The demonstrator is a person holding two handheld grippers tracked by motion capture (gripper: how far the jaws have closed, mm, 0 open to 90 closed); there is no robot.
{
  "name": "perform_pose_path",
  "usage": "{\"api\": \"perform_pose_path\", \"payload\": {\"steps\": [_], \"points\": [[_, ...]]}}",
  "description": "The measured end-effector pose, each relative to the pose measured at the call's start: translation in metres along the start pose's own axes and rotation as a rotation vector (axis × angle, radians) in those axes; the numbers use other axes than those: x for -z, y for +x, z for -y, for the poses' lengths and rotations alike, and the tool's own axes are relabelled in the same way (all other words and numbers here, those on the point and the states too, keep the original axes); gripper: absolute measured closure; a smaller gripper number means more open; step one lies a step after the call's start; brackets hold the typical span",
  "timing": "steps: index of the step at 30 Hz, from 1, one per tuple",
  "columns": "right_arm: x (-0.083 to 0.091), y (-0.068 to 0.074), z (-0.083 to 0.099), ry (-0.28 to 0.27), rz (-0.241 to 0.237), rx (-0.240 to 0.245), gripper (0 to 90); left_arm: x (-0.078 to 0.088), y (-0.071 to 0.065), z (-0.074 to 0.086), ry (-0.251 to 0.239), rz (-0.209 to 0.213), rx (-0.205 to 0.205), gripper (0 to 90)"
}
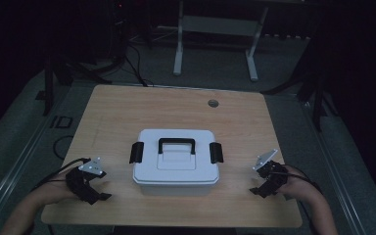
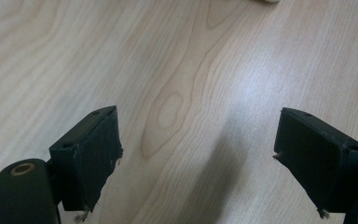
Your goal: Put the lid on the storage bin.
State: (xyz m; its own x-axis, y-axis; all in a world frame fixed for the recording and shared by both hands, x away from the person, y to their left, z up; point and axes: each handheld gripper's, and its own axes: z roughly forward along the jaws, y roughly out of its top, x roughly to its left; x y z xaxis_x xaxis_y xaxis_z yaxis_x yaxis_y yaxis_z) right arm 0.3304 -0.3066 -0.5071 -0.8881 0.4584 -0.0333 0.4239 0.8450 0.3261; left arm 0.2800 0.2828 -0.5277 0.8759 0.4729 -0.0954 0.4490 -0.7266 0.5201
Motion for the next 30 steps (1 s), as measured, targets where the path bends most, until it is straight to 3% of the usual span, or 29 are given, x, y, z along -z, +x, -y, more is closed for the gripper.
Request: {"api": "perform_pose_path", "payload": {"steps": [4, 7, 9, 19, 27, 28, 30], "points": [[-0.004, 0.0, 0.002, -0.01, 0.011, -0.017, 16.8, -0.004, 0.003, 0.005, -0.004, 0.007, 0.031, 14.3], [-0.009, 0.0, 0.006, -0.012, 0.009, -0.038, 14.5, -0.005, 0.004, 0.008, 0.003, 0.0, 0.032, 14.3], [-0.013, 0.001, 0.008, -0.014, 0.032, -0.047, 13.9, -0.005, 0.004, 0.008, -0.007, 0.002, 0.032, 14.3], [-0.022, 0.004, 0.02, -0.116, 0.028, -0.107, 13.2, -0.004, 0.003, 0.01, -0.024, -0.004, 0.042, 14.3], [-0.019, 0.004, 0.024, -0.161, 0.062, -0.137, 13.3, -0.007, 0.002, 0.01, -0.015, -0.004, 0.031, 14.3], [-0.018, 0.004, 0.026, -0.203, 0.078, -0.166, 13.3, -0.006, 0.002, 0.011, -0.022, -0.008, 0.037, 14.3], [-0.017, 0.004, 0.027, -0.212, 0.084, -0.173, 13.3, -0.005, 0.002, 0.011, -0.026, -0.011, 0.037, 14.3]]}}
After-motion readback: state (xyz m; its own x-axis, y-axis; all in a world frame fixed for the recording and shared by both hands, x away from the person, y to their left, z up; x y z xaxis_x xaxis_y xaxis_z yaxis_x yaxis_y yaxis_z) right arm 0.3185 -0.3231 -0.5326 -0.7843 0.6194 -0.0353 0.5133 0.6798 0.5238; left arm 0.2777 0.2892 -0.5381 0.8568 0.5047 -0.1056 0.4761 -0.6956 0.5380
